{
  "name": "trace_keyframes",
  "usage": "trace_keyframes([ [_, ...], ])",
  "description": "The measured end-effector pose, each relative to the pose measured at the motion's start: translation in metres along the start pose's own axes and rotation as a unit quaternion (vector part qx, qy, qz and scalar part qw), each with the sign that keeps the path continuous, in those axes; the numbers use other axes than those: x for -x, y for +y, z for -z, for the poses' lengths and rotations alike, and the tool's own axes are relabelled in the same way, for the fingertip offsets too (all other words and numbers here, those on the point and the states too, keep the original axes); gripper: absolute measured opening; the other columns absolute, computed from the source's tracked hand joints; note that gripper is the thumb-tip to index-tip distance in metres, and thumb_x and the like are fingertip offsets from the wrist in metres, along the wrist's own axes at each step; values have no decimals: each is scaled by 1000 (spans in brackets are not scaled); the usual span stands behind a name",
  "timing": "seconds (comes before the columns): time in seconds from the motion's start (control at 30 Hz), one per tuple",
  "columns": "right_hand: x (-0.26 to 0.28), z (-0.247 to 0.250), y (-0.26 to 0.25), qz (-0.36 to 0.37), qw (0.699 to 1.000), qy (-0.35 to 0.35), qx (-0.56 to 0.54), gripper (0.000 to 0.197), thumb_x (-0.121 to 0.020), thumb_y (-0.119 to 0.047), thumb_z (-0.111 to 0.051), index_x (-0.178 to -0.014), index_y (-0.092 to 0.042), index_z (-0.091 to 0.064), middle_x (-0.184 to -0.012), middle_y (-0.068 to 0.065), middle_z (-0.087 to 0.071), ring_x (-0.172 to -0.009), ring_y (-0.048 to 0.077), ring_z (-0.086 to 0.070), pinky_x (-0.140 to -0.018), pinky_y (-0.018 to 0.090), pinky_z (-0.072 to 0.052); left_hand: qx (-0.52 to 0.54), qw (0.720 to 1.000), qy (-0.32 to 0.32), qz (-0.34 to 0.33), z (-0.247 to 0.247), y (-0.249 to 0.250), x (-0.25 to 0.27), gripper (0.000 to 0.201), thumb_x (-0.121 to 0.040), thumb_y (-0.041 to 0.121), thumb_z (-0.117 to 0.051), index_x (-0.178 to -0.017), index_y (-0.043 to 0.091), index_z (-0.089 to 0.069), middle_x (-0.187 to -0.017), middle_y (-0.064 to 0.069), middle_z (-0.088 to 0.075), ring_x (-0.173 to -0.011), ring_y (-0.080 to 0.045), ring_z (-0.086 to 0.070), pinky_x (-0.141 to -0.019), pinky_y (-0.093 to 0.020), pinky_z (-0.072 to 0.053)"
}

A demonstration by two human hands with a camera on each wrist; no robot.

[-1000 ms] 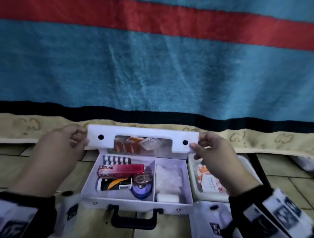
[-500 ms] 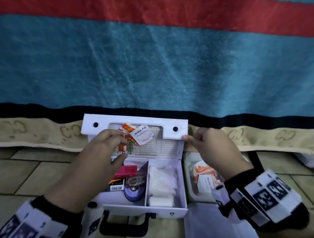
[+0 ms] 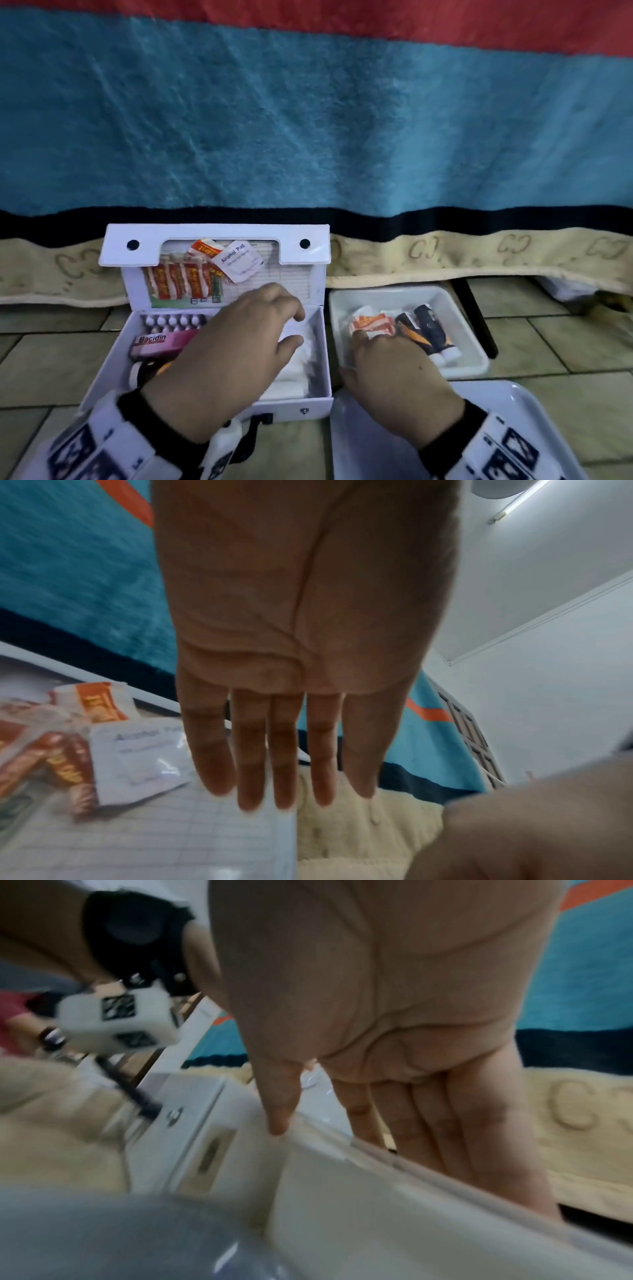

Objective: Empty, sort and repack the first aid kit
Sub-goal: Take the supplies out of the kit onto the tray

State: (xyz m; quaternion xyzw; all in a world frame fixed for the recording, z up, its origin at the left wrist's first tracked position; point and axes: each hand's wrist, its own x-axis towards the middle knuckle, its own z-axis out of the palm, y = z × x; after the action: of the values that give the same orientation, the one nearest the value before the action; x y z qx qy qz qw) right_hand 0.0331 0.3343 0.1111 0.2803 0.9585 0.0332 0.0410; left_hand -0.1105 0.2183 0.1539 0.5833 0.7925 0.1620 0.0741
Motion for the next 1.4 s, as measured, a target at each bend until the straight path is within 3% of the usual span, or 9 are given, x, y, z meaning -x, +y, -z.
trace_keyframes([
  [0.17, -4, 18, 34, 45, 989, 38, -135, 41, -96, -49, -26, -96, -21, -55, -92, 5, -63, -93, 28, -60, -88, 41, -42, -38, 987, -117, -107, -22, 30, -4, 33, -94, 36, -46, -127, 30, -47, -132, 14, -44, -118, -10, -48, -97, -25, -40],
  [0.37, 5, 66, 69, 12, 975, 64, -210, 40, -98, -41, -34, -72, -18, -53, -55, -2, -50, -50, 11, -48, -52, 20, -39, -187, 951, -205, -139, -63, 32, -5, 47, -42, 38, -80, -86, 25, -72, -80, 8, -70, -58, -8, -67, -44, -20, -53],
  [0.5, 40, 77, 106, -8, 966, 167, -199, 57, -87, -64, -22, -95, -25, -62, -71, -3, -68, -64, 7, -61, -64, 25, -48, -181, 952, -212, -123, -64, 46, -13, 38, -83, 19, -59, -121, 15, -54, -118, -4, -59, -106, -25, -58, -90, -34, -45],
  [0.6, 66, 69, 131, -14, 933, 282, -222, 40, -88, -60, -28, -101, -42, -61, -85, -31, -65, -75, -15, -58, -66, 3, -42, -208, 956, -158, -131, -76, 61, -17, 32, -89, 11, -49, -121, 10, -48, -121, -11, -50, -114, -30, -47, -95, -39, -33],
  [0.73, 92, 32, 182, -123, 876, 399, -242, 32, -96, -50, -31, -105, -38, -60, -88, -3, -67, -78, 16, -62, -69, 37, -50, -188, 961, -166, -114, -79, 92, -25, 42, -85, -4, -43, -126, 3, -43, -122, -18, -47, -112, -34, -47, -91, -42, -37],
  [1.03, 105, -12, 219, -346, 711, 406, -457, 44, -80, -71, -31, -85, -34, -54, -64, -23, -68, -54, -3, -62, -37, 8, -42, -168, 974, -130, -77, -87, 99, -51, 33, -83, -6, -43, -106, 11, -61, -108, -11, -63, -100, -32, -60, -50, -26, -17],
  [1.13, 99, -20, 210, -374, 636, 421, -527, 32, -102, -32, -28, -81, -31, -51, -52, -21, -65, -47, -4, -61, -35, 9, -42, -158, 979, -91, -88, -67, 99, -49, 23, -60, 2, -69, -78, 16, -68, -78, -6, -69, -70, -23, -66, -46, -22, -14],
  [1.23, 97, -33, 209, -388, 621, 383, -563, 32, -101, -15, -31, -80, -24, -53, -51, -12, -67, -45, 2, -63, -39, 12, -48, -151, 984, -34, -89, -61, 98, -44, 32, -10, 5, -70, -34, 18, -54, -33, 3, -48, -26, -11, -46, -47, -12, -4],
  [1.4, 92, -35, 199, -399, 614, 304, -609, 18, -100, -10, -37, -100, -7, -55, -52, 3, -69, -42, 11, -65, -41, 16, -52, -138, 984, 59, -96, -51, 105, -34, 19, -25, 6, -39, -34, 19, -49, -33, 4, -44, -24, -13, -43, -63, -13, 7],
])
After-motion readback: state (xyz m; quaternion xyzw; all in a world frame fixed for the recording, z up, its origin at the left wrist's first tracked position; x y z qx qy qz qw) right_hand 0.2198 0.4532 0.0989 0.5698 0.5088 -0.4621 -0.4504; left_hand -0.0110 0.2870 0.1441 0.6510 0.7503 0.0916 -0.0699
